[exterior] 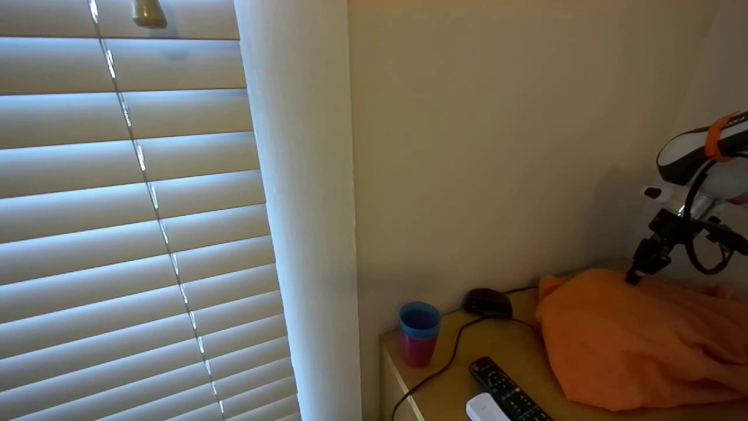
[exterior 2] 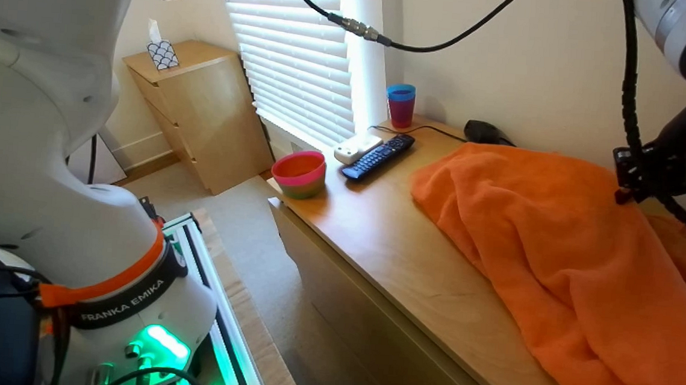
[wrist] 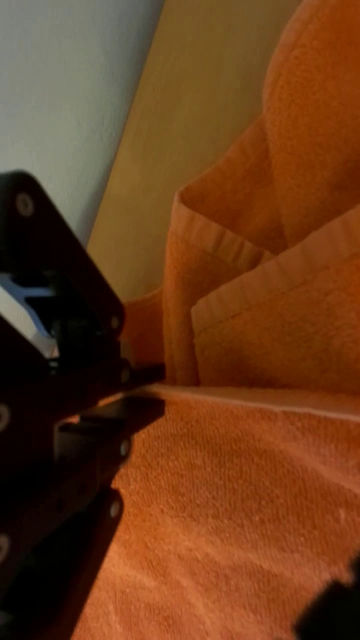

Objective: Spread the towel evenly on the cabinet top

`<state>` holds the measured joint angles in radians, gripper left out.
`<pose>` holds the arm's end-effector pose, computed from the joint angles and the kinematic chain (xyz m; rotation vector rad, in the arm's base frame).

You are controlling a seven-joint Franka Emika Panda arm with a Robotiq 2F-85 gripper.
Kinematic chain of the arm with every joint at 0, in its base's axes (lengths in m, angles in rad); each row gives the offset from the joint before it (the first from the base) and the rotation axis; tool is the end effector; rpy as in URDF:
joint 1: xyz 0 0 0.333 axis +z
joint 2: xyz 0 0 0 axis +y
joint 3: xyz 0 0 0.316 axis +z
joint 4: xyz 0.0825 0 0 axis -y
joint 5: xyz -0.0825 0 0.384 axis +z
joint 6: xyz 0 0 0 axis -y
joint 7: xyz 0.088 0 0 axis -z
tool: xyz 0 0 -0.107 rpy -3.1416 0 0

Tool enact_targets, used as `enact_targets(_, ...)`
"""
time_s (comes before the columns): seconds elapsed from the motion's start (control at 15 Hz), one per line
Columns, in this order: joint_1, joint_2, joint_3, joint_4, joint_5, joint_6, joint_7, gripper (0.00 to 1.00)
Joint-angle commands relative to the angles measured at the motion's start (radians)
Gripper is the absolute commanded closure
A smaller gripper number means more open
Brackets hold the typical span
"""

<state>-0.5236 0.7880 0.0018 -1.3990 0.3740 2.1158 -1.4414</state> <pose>0.6370 -0.3472 0.2324 -2.7101 -1.0079 -0.3231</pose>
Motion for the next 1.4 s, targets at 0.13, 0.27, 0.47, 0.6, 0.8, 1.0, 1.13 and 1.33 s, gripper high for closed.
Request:
enact_targets(0.13,-0.020,-0.024,0.026,-0.006,0.028,-0.030,-0.025,0.99)
enact_targets(0.27,-0.014,-0.076,0.027,-0.049,0.027,-0.078,-0.015,0.99)
enact_targets(0.47,0.014,-0.244,0.013,-0.192,0.008,-0.139,-0.028,0.99)
enact_targets(0.6,0.047,-0.343,-0.010,-0.278,-0.010,-0.135,-0.018,0.99)
enact_targets(0.8,0.106,-0.498,-0.047,-0.411,-0.051,-0.143,0.025,0.99)
enact_targets(1.0,0.152,-0.659,-0.070,-0.551,-0.076,-0.184,0.002,0.99)
enact_targets(1.13,0.180,-0.764,-0.085,-0.638,-0.089,-0.227,-0.047,0.99)
enact_targets(1.33,0.230,-0.928,-0.113,-0.781,-0.122,-0.256,-0.063,0.99)
